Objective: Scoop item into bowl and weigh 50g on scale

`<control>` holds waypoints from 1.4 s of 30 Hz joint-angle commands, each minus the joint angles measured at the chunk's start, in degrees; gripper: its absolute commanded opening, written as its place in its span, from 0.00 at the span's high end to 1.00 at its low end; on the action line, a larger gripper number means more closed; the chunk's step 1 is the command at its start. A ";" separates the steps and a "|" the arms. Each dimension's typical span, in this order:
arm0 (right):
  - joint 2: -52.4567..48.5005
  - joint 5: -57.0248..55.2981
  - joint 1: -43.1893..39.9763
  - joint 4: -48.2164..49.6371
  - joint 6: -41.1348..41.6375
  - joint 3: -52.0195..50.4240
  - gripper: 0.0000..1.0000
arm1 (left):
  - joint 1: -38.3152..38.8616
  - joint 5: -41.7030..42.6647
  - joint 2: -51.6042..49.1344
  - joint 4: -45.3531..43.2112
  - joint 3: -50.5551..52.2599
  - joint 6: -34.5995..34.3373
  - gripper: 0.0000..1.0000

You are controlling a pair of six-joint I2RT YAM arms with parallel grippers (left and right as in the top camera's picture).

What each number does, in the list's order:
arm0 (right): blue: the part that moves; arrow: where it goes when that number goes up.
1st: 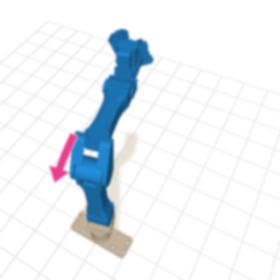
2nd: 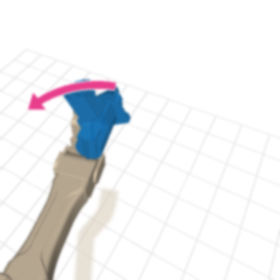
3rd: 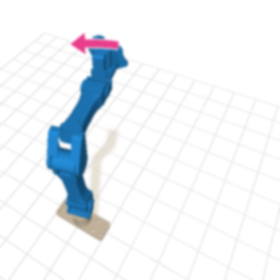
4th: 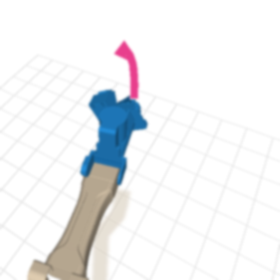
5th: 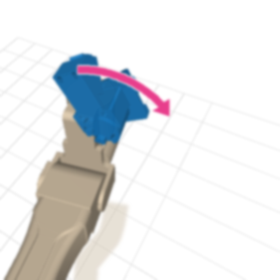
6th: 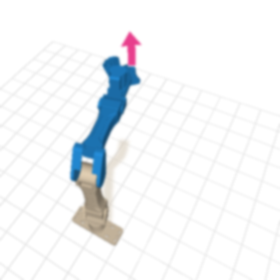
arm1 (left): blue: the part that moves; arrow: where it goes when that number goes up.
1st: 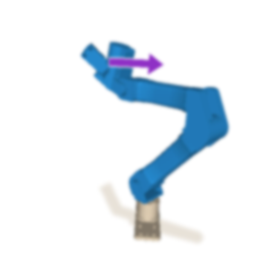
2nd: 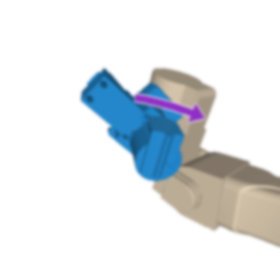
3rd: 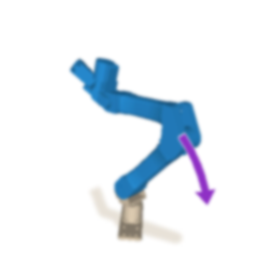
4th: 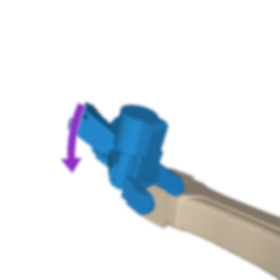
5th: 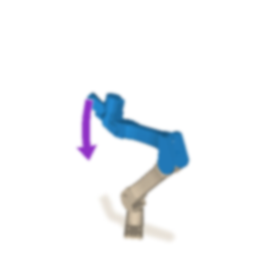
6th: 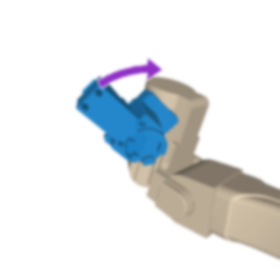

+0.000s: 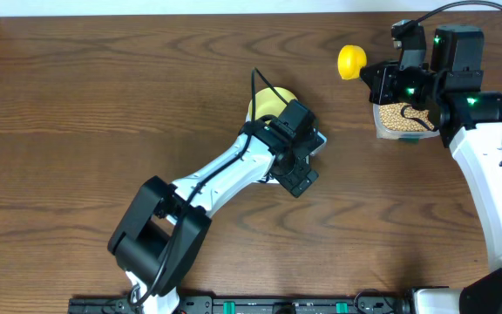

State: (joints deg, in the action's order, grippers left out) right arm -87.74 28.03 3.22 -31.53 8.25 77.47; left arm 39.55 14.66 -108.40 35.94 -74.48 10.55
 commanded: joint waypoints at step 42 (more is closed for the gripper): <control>0.09 0.35 -0.26 -0.20 -0.61 0.94 0.99 | 1.88 -3.80 0.90 1.44 -3.78 1.57 0.12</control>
State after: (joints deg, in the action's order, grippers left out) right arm -87.74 28.03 3.22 -31.83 8.25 77.47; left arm 41.58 11.66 -111.31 37.21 -75.40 14.57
